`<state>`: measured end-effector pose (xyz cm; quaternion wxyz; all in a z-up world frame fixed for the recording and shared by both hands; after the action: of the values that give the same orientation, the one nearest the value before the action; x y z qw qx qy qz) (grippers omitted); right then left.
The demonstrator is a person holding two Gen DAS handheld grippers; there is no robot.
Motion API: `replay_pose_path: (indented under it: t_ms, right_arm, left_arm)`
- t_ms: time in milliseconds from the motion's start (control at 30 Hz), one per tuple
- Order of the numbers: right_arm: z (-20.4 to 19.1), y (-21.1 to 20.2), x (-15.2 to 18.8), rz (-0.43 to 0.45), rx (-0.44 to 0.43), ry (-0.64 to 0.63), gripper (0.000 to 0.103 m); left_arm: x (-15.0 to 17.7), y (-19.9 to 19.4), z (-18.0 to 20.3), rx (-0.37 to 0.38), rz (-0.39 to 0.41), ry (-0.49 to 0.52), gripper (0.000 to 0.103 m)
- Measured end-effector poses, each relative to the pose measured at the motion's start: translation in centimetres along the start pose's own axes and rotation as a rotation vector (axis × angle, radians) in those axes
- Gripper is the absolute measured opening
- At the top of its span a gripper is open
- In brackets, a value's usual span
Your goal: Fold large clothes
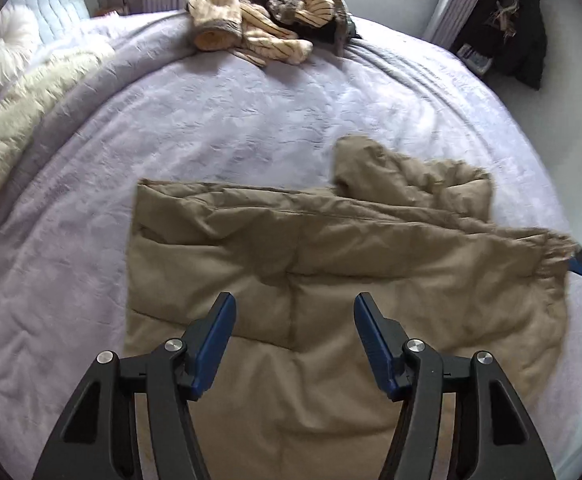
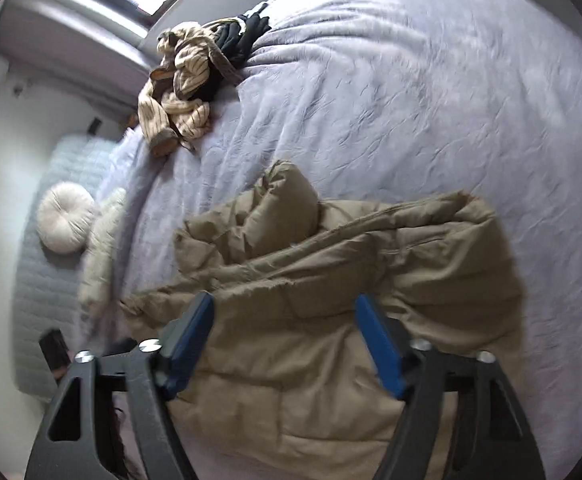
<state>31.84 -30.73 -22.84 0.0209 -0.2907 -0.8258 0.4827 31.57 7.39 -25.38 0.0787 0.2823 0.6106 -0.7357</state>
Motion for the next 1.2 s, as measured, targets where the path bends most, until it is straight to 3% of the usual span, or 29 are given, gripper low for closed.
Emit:
replay_pose_path:
  t_ms: [33, 67, 167, 233, 333, 400, 467, 567, 667, 700, 733, 767, 800, 933, 1200]
  right_arm:
    - [0.5, -0.1, 0.6, 0.002, 0.049, -0.032, 0.028]
    - [1.3, -0.1, 1.2, 0.006, 0.104, -0.061, 0.021]
    - [4.7, 0.2, 1.7, 0.05, 0.291, -0.146, 0.018]
    - [7.5, 0.1, 0.9, 0.083, 0.369, -0.119, 0.018]
    - [11.3, -0.4, -0.5, 0.099, 0.362, 0.012, 0.019]
    - [12.0, -1.6, -1.0, 0.128, 0.304, 0.071, 0.033]
    - [12.1, -2.6, -1.5, 0.151, 0.246, 0.061, 0.087]
    - [11.9, -2.5, -2.1, 0.132, 0.193, 0.026, 0.088]
    - [12.2, -0.4, -2.7, 0.071, 0.185, 0.042, 0.087]
    - [12.5, 0.4, -2.8, 0.054, 0.185, 0.054, 0.084]
    - [12.3, 0.9, -2.6, 0.044, 0.183, 0.063, 0.061]
    - [12.3, 1.6, -2.6, 0.034, 0.192, 0.071, 0.025]
    - [12.2, 2.1, -2.5, 0.025, 0.209, 0.071, 0.018]
    - [10.7, 3.3, -3.5, 0.076, 0.284, -0.014, 0.013]
    - [13.1, 8.7, -5.4, 0.081, 0.364, 0.036, 0.014]
  left_arm:
    - [0.1, 0.4, -0.6, -0.029, 0.002, 0.0, 0.064]
    - [0.2, 0.8, -1.5, -0.06, 0.002, -0.007, 0.064]
    - [0.6, 2.2, -3.8, -0.105, -0.016, -0.024, 0.064]
    - [1.0, 3.3, -5.2, -0.135, -0.04, -0.021, 0.064]
    - [0.7, 2.2, -6.6, -0.164, -0.007, -0.039, 0.064]
    - [-0.1, 0.5, -8.3, -0.175, 0.066, -0.093, 0.069]
    - [-0.6, 0.6, -9.4, -0.094, 0.071, -0.14, 0.086]
    - [-0.9, 3.2, -10.2, 0.076, -0.013, -0.207, 0.086]
    - [-1.3, 5.0, -10.9, 0.144, -0.032, -0.283, 0.082]
    - [-1.5, 5.3, -10.9, 0.167, -0.026, -0.297, 0.054]
    - [-1.7, 5.6, -10.6, 0.174, -0.031, -0.297, 0.037]
    - [-1.7, 6.0, -10.4, 0.168, -0.043, -0.291, 0.02]
    - [-1.9, 6.5, -10.3, 0.154, -0.047, -0.282, 0.019]
    - [-3.1, 8.9, -10.6, 0.055, -0.04, -0.256, 0.017]
    - [-2.9, 13.8, -9.8, -0.117, -0.085, -0.169, 0.017]
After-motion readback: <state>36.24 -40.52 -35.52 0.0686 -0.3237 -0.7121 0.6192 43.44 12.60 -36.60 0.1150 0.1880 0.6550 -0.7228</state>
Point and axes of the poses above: each gripper's, at about its wrist camera, not at the fingertips, and y roughly the way its jaws point, z to its right, x to its underside, the point moved 9 cm from there along y, roughly the way its jaws point, and after that the axes turned 12 degrees about y, right-handed, at the moved point
